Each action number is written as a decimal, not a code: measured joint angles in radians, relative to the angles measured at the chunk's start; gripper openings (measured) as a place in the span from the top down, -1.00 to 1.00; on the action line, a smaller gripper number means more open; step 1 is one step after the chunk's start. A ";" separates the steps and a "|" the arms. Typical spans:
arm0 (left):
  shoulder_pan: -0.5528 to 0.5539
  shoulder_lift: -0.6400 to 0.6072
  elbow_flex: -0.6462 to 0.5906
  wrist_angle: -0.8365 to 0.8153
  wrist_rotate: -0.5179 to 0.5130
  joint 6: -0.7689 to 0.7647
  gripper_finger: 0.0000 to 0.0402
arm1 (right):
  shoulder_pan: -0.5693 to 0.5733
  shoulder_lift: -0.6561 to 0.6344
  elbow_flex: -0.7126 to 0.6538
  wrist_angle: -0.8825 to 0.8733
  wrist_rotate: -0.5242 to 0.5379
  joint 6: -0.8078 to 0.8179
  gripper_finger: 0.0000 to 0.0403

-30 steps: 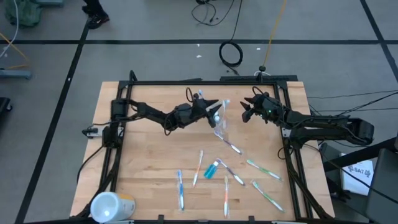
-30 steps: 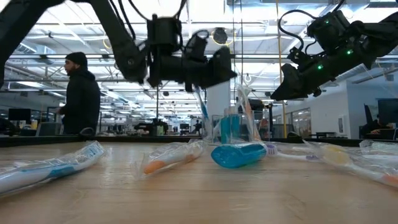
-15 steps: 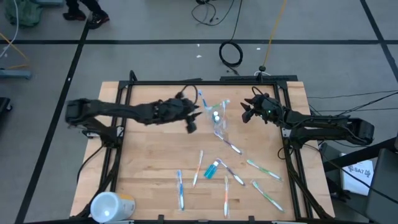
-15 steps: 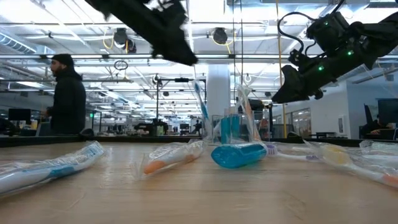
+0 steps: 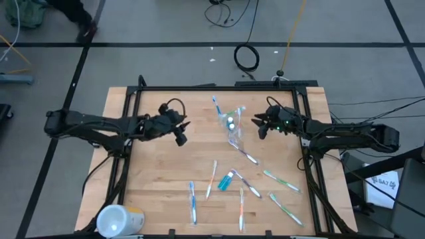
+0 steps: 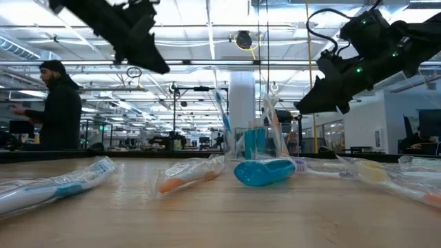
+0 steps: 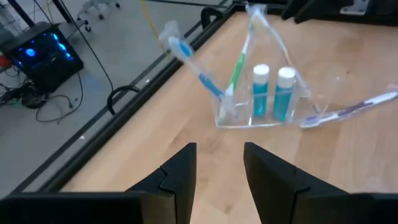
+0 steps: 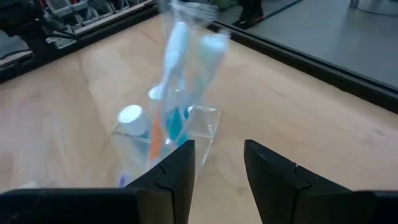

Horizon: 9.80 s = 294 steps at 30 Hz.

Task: Pick & Place toothbrushing station
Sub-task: Put the top violet toothbrush into the transparent organizer

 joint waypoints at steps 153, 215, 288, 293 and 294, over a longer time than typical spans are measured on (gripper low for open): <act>0.061 0.096 -0.092 0.127 0.287 -0.134 0.30 | 0.613 0.718 0.309 0.210 -0.007 -0.152 0.21; 0.064 0.096 -0.092 0.186 0.281 -0.076 0.30 | 0.563 0.623 0.312 0.462 0.042 -0.174 0.94; 0.063 0.096 -0.092 0.176 0.280 -0.135 0.30 | 0.536 0.941 0.312 1.100 1.113 -0.309 0.81; 0.063 0.096 -0.092 0.176 0.280 -0.135 0.30 | 0.536 0.933 0.312 1.147 1.114 -0.392 0.62; 0.063 0.096 -0.092 0.176 0.280 -0.136 0.30 | 0.536 0.932 0.312 1.148 1.114 -0.392 0.58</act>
